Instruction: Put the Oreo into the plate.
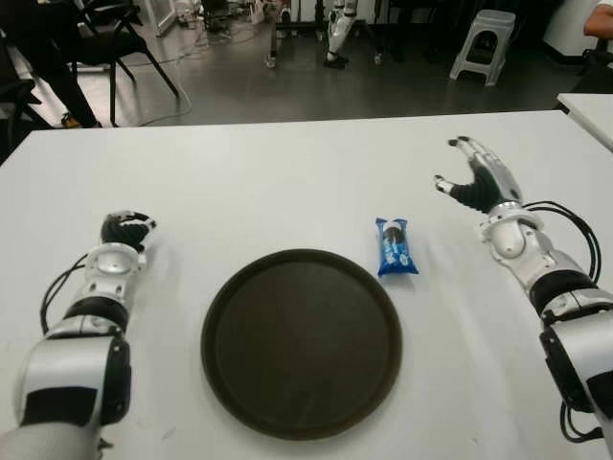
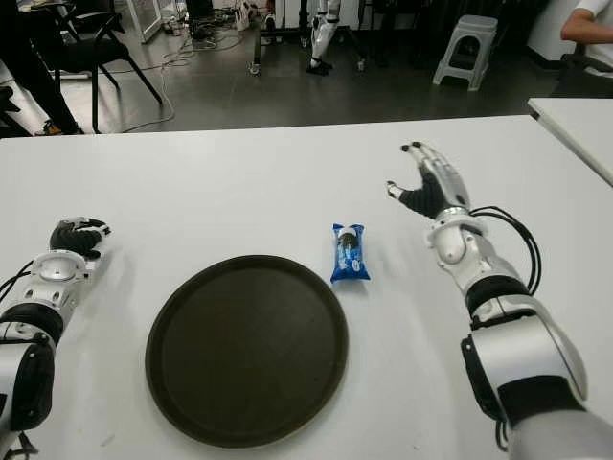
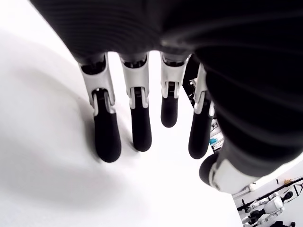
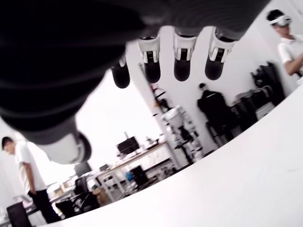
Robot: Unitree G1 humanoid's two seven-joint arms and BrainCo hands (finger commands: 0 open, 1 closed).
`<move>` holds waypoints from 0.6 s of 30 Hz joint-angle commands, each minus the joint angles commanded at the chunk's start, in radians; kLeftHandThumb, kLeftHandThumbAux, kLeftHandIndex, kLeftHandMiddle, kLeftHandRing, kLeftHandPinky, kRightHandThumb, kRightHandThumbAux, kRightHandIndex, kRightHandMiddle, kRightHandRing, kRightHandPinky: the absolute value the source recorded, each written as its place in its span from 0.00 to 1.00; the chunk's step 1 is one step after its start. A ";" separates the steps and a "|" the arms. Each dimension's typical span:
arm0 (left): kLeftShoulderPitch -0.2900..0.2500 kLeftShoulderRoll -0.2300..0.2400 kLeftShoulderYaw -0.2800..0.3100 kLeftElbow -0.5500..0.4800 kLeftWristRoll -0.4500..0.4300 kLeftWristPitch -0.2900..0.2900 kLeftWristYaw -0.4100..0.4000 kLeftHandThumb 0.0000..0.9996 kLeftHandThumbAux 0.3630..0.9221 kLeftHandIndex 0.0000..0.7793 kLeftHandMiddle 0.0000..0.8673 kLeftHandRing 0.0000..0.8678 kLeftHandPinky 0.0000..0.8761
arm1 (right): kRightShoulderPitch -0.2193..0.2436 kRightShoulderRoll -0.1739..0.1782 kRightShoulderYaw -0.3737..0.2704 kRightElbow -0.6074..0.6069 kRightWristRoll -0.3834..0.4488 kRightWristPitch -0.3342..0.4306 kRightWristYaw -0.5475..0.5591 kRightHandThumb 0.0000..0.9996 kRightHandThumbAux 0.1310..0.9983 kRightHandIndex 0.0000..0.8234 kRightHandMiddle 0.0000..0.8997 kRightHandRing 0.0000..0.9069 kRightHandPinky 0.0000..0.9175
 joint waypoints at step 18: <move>-0.003 -0.001 0.011 -0.002 -0.012 0.003 -0.012 0.68 0.64 0.52 0.19 0.21 0.21 | -0.004 0.003 0.101 0.005 -0.088 0.012 -0.054 0.38 0.46 0.00 0.00 0.00 0.01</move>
